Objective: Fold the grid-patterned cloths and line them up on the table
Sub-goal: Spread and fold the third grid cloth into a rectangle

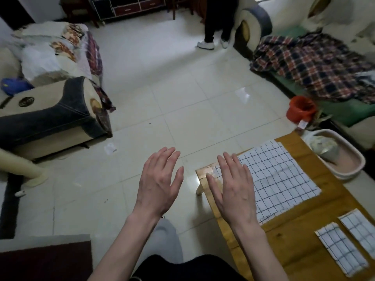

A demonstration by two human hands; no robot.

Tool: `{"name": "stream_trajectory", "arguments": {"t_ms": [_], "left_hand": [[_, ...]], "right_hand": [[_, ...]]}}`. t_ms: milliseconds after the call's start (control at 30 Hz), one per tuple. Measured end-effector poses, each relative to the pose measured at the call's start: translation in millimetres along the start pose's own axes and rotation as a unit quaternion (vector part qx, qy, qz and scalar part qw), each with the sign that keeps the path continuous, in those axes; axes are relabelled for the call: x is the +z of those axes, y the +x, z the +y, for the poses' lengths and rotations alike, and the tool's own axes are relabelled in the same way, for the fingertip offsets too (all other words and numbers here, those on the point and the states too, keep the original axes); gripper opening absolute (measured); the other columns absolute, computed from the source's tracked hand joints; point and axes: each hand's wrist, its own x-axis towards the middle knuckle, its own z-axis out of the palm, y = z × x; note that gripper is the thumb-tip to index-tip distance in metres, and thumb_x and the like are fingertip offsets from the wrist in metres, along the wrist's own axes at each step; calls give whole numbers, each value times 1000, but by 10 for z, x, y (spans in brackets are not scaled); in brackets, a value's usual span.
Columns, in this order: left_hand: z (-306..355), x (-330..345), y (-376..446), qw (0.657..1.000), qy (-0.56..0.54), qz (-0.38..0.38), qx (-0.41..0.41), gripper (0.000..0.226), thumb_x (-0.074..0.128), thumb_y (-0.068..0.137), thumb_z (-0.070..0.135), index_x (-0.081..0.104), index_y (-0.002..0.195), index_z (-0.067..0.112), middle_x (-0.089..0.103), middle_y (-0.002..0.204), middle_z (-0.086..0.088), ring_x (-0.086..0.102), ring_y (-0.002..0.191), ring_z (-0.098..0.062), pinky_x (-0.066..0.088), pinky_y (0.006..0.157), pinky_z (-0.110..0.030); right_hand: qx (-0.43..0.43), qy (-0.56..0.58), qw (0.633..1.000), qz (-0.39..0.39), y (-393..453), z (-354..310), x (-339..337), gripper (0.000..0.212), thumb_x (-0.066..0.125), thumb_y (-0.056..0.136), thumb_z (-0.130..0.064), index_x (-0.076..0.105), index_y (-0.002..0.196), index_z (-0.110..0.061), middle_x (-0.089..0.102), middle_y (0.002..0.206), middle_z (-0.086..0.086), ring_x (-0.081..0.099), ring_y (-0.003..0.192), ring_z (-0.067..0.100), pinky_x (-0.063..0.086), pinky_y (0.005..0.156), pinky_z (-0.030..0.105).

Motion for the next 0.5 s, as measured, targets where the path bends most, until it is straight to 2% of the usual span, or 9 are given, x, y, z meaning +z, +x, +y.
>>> {"name": "stream_trajectory", "arguments": {"t_ms": [367,500], "left_hand": [[-1187,249,1587,991,-52,-33,118,45,49,104,33,60,140,8,59,146,-9,49,142,-28,37,118,-46],[-1507,397,2166,983,-59,-50,169,45,49,104,33,59,141,7,58,146,-9,49,142,-29,38,117,-47]], "right_hand": [[141,-46,986,69,1287,-596,408,60,44,105,-49,48,152,-10,47,158,7,36,152,24,32,123,49],[198,-36,976,84,1716,-783,582,61,42,106,-50,46,153,-11,44,161,7,31,154,23,29,124,50]]}}
